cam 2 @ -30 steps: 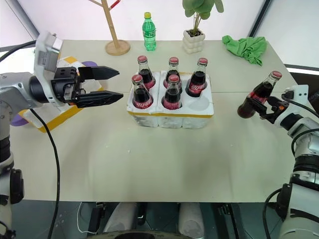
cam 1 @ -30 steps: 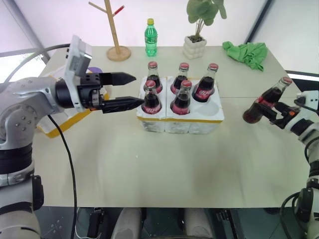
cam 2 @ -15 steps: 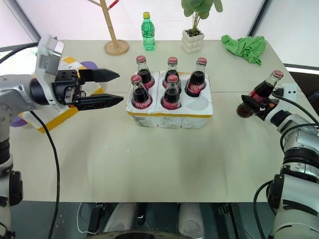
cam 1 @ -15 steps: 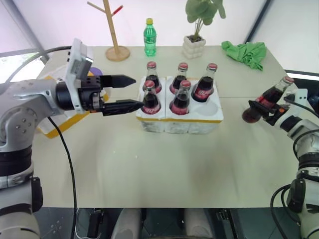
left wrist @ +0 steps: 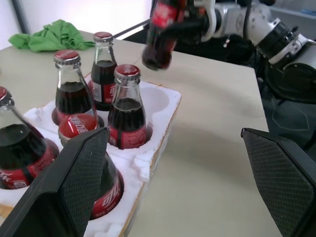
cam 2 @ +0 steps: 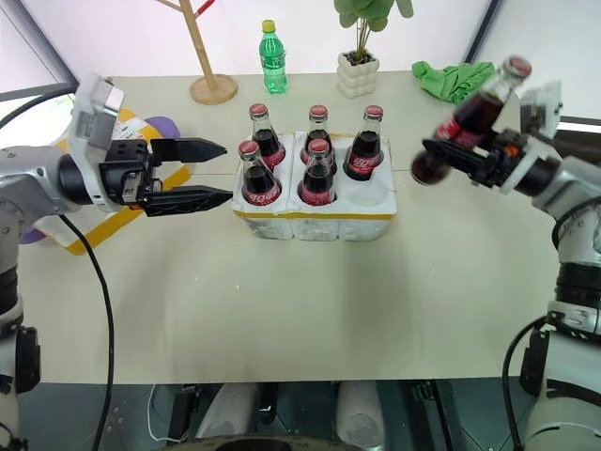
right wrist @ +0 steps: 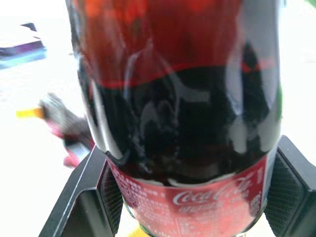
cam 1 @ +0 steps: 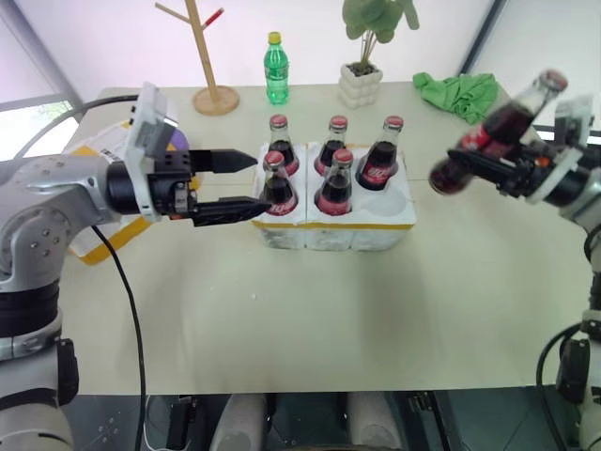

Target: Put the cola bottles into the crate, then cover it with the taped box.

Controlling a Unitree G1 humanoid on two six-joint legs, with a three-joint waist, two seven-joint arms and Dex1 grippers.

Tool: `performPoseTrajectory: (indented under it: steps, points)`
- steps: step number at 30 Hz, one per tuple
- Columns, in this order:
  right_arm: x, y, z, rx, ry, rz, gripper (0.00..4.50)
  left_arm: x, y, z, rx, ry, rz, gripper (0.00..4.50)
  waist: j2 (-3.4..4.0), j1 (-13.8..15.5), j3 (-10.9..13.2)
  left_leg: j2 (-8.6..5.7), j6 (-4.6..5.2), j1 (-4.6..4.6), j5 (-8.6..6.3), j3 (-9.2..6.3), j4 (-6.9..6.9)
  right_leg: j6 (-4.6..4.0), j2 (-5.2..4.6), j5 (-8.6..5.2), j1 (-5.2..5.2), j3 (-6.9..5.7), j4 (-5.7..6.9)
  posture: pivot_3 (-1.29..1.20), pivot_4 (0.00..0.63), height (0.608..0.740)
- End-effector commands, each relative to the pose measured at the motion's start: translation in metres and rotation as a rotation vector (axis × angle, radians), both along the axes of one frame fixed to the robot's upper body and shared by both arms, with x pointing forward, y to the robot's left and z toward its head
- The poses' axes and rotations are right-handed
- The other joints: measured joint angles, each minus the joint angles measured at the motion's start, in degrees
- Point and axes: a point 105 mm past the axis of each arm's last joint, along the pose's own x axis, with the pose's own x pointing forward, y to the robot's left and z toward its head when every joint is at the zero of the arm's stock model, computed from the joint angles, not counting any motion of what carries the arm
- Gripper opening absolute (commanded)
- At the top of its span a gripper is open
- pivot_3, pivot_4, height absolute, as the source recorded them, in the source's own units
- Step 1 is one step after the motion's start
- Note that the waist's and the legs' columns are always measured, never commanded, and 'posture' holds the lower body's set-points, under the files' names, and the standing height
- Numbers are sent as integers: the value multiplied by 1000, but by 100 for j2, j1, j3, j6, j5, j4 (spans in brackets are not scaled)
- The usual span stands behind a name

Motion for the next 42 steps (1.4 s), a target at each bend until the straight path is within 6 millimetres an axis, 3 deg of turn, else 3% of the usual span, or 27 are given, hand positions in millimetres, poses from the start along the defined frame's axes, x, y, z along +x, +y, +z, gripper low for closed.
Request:
performPoseTrajectory:
  steps: [1, 5, 11, 33, 40, 41, 42]
  points:
    - [-9, 29, 20, -22, -87, 112, 2869, -4, -3, 5, 5, -44, -14, 4500, -1, 7, 0, 0, 0, 0, 0, 0, 0, 0, 0, 0, 1, 0, -2, 0, 150, 740]
    - [-9, 52, 9, -58, -73, 203, 2869, -5, -2, 6, 7, -52, -6, 4500, -2, 13, -1, -3, 0, -6, 0, 0, -1, 0, -2, 0, -4, 0, -5, 0, 150, 740]
    - [2, 61, -6, -103, -61, 209, 2869, -8, -1, 6, 6, -60, 10, 4500, -2, 66, -1, -4, 0, -44, 0, 0, -1, 1, -3, 1, -41, 0, -1, 0, 150, 740]
    - [11, 53, -32, -192, 13, 190, 2869, -12, 2, 4, 13, -57, 38, 4500, -2, 98, -1, -4, -1, -45, 1, 1, 3, -1, -2, 0, -56, 1, 27, 0, 150, 740]
    - [23, 58, -58, -261, 83, 164, 2869, -12, 0, 6, 11, -58, 25, 4500, -3, 86, -1, -4, -4, -43, 3, 2, 7, -1, -2, 0, -57, 2, 36, 0, 150, 740]
    - [24, 58, -59, -266, 83, 164, 3894, -12, -1, 6, 11, -59, 23, 4500, -4, 85, -1, -4, -5, -41, 4, 2, 9, -1, -2, 1, -57, 3, 39, 0, 150, 740]
    - [25, 59, -60, -269, 82, 160, 4161, -12, -1, 6, 11, -59, 22, 4500, -4, 87, -1, -4, -6, -41, 5, 1, 11, -2, -2, 1, -56, 3, 43, 0, 150, 740]
